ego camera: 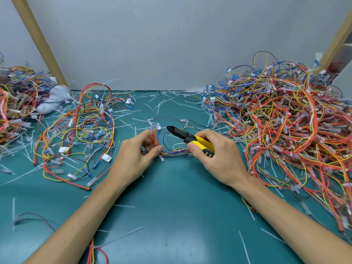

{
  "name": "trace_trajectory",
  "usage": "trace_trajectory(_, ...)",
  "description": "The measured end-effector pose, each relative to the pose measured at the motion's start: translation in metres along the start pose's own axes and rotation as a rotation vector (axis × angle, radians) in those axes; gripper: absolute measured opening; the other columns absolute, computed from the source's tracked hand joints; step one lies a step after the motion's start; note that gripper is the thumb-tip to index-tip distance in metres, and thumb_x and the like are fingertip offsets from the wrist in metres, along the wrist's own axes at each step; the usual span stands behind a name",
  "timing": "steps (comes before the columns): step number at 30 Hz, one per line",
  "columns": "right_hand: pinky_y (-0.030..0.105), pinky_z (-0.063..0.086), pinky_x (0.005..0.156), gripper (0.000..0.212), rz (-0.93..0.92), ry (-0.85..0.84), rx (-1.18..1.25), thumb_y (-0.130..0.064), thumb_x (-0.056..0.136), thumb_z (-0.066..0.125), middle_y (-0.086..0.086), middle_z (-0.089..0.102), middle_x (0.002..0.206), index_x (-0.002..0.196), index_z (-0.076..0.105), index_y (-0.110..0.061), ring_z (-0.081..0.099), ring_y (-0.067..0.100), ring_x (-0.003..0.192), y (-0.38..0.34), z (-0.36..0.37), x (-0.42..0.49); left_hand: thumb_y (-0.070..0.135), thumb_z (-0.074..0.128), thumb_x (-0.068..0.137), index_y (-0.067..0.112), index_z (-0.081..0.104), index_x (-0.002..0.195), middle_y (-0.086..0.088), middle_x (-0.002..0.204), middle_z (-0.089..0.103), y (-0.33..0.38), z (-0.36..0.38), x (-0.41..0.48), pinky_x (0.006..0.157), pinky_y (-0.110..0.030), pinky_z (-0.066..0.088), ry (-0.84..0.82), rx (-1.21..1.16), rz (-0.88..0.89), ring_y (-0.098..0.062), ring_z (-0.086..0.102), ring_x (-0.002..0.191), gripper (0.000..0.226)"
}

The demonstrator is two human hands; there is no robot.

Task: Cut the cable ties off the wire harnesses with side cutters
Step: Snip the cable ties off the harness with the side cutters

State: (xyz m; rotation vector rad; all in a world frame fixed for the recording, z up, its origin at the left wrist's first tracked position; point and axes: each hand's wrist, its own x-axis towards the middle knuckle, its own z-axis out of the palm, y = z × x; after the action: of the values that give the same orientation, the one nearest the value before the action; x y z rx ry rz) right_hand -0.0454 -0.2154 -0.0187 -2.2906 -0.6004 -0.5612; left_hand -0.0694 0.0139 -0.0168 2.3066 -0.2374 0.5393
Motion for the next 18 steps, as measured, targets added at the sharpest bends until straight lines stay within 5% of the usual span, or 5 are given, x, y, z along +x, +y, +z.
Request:
trace_trajectory(5, 0.029, 0.044, 0.062, 0.029, 0.001, -0.003, -0.006, -0.06, 0.089, 0.053, -0.017, 0.056, 0.078, 0.092, 0.057, -0.031, 0.052, 0.005, 0.073, 0.0003, -0.0003, -0.0001, 0.02, 0.076, 0.082, 0.023, 0.061, 0.077, 0.012, 0.065, 0.063, -0.0008, -0.0011, 0.0005, 0.058, -0.01, 0.037, 0.001, -0.025, -0.05, 0.003, 0.053, 0.06, 0.015)
trace_trajectory(10, 0.027, 0.043, 0.062, 0.03, -0.003, -0.008, -0.014, -0.061, 0.089, 0.051, -0.019, 0.056, 0.079, 0.093, 0.056, -0.032, 0.053, 0.004, 0.074, 0.0003, 0.0003, 0.0, 0.014, 0.077, 0.08, 0.025, 0.064, 0.077, 0.011, 0.076, 0.071, -0.0054, -0.0048, 0.0029, 0.067, -0.031, 0.045, -0.06, -0.131, -0.113, -0.003, 0.063, 0.074, 0.018)
trace_trajectory(18, 0.029, 0.044, 0.064, 0.029, -0.004, 0.008, -0.015, -0.059, 0.089, 0.052, -0.016, 0.057, 0.08, 0.093, 0.057, -0.03, 0.053, 0.005, 0.073, -0.0015, -0.0003, -0.0004, -0.007, 0.071, 0.08, 0.013, 0.06, 0.079, 0.001, 0.084, 0.075, -0.0059, -0.0051, 0.0049, 0.079, -0.029, 0.056, -0.065, -0.414, -0.225, -0.017, 0.073, 0.08, 0.023)
